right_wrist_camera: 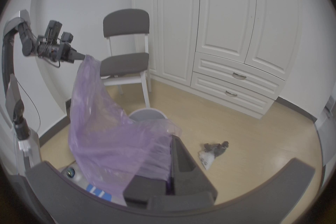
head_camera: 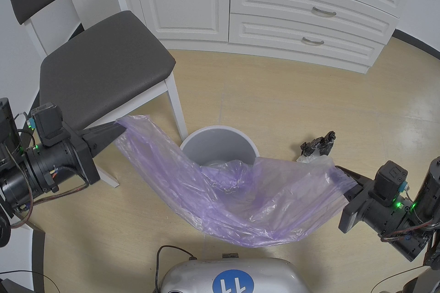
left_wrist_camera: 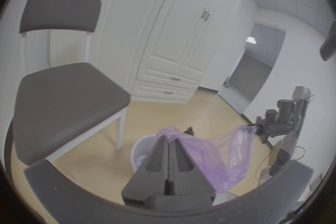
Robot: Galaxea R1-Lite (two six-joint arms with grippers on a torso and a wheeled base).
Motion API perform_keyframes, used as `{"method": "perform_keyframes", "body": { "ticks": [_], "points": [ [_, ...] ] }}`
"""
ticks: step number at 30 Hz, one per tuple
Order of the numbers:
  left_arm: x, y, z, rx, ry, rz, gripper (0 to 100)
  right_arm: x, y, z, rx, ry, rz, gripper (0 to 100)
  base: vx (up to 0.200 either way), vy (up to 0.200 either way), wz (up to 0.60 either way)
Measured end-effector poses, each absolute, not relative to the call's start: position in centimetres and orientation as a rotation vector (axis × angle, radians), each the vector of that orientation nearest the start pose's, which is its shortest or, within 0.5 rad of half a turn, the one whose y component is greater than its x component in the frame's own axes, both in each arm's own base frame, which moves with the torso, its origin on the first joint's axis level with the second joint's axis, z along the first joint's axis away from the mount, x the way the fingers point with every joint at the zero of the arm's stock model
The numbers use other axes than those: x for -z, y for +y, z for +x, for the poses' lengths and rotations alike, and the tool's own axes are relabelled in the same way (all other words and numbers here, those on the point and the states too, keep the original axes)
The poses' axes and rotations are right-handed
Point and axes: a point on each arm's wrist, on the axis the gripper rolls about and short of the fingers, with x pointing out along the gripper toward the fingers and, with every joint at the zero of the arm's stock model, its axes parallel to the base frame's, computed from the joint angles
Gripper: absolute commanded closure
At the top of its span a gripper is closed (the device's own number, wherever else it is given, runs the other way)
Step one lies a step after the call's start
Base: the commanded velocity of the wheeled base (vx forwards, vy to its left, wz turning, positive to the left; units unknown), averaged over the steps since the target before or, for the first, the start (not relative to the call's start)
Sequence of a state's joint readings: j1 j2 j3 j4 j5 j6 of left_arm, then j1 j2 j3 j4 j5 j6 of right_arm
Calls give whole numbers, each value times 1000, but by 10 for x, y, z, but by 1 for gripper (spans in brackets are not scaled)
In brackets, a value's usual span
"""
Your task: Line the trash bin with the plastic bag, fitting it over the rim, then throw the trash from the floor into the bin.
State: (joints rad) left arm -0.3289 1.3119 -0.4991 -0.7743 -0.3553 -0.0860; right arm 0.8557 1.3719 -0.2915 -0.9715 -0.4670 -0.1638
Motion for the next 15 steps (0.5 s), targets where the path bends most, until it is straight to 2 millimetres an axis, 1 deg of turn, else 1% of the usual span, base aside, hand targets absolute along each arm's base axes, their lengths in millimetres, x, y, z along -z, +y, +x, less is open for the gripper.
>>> {"method": "perform_keyframes", "body": {
  "ticks": [3,8,12,15],
  "points": [
    [-210,-87,179,741,55,-95,100,-165,145,135,-417,13,-169,100,0,0,0],
    [-208,-108,169,791,51,-137,100,-170,162,143,-443,-88,-31,100,0,0,0],
    [-213,-121,168,819,25,-172,100,-175,181,154,-476,-135,35,100,0,0,0],
    [-220,-130,170,840,-1,-195,100,-186,201,163,-514,-163,96,100,0,0,0]
  ]
}}
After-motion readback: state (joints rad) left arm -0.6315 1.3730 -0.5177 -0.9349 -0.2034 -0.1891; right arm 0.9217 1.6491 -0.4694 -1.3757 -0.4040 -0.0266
